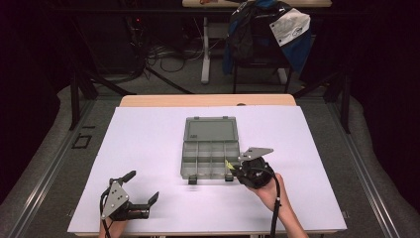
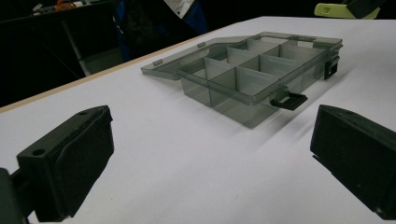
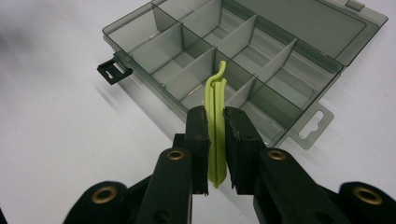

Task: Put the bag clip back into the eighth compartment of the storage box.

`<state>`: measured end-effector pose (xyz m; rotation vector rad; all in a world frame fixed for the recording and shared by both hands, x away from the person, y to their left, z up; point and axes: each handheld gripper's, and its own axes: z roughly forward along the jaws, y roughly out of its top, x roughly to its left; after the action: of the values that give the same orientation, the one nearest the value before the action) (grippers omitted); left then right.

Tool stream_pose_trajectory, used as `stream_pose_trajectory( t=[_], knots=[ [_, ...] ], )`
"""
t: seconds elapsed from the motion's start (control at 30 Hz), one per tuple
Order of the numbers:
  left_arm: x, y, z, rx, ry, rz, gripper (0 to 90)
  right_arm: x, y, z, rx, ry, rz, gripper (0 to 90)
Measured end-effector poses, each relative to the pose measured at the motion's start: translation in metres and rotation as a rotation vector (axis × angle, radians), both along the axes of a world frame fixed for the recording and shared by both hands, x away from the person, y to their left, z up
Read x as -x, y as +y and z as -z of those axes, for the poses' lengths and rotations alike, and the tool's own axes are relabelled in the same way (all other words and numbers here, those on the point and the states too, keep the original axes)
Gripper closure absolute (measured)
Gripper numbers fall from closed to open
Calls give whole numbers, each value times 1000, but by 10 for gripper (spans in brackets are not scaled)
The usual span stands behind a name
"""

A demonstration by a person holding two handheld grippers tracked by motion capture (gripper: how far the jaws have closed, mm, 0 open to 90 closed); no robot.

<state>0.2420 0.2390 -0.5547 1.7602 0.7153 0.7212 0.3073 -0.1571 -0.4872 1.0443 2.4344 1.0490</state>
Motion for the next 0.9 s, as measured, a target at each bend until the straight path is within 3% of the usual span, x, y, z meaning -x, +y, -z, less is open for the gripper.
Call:
stream_pose_trajectory(
  t=[0.9],
  knots=[
    [1,0,-1,0,-8,5,0,-22,6,3,46,0,52,805]
  ],
)
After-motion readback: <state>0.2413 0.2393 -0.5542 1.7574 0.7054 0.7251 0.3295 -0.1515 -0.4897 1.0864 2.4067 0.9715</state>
